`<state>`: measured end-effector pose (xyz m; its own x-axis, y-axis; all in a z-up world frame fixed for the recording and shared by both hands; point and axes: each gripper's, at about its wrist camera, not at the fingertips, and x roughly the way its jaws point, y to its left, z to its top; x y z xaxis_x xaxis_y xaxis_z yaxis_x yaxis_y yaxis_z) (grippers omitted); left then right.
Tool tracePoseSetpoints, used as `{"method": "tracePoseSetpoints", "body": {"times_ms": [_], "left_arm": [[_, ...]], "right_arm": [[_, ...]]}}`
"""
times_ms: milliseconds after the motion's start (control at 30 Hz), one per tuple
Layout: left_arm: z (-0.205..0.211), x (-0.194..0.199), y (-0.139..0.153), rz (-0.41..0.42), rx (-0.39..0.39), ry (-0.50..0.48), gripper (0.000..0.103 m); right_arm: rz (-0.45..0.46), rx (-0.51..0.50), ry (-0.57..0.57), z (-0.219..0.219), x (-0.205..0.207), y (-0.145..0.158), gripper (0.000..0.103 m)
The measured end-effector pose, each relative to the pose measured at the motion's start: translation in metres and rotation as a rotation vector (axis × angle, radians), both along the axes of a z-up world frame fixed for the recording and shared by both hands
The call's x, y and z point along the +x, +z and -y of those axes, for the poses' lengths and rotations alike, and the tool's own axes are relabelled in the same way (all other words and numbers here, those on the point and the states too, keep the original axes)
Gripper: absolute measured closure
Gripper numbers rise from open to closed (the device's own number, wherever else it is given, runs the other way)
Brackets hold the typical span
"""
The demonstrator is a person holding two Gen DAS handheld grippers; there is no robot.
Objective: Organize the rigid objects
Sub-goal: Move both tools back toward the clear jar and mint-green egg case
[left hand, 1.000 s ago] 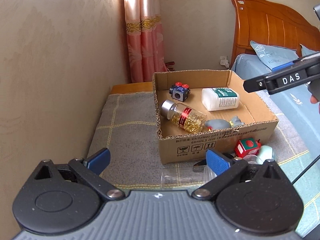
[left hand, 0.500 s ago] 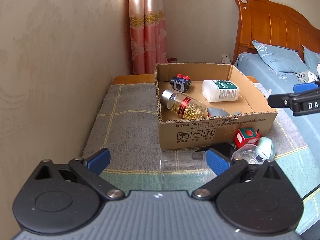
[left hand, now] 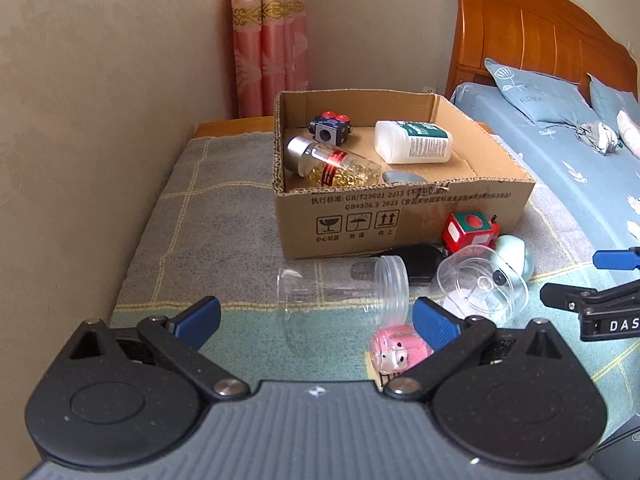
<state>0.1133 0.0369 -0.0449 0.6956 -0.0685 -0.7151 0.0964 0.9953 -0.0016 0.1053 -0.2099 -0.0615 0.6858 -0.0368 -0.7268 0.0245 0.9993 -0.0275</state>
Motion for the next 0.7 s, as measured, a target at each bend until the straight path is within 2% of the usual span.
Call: {"method": "tracePoseSetpoints", "body": {"times_ms": [100,333,600,700], "left_arm": [[0.003,-0.002,-0.004,-0.011,0.004,-0.007,0.001],[0.007,-0.003,-0.007,-0.015,-0.003,-0.026,0.001],[0.011,0.003,-0.012,-0.032,-0.003,-0.033,0.001],[0.013,0.007,-0.014,-0.039,-0.001,-0.033,0.001]], "right_arm": [[-0.005,-0.047,-0.01,0.003,0.004,-0.011,0.0],[-0.038,-0.049,0.029,0.013,0.019,-0.031,0.0],[-0.034,-0.007,0.131,0.017,0.037,-0.038,0.0],[-0.006,0.002,0.167,0.021,0.043,-0.04,0.0]]}}
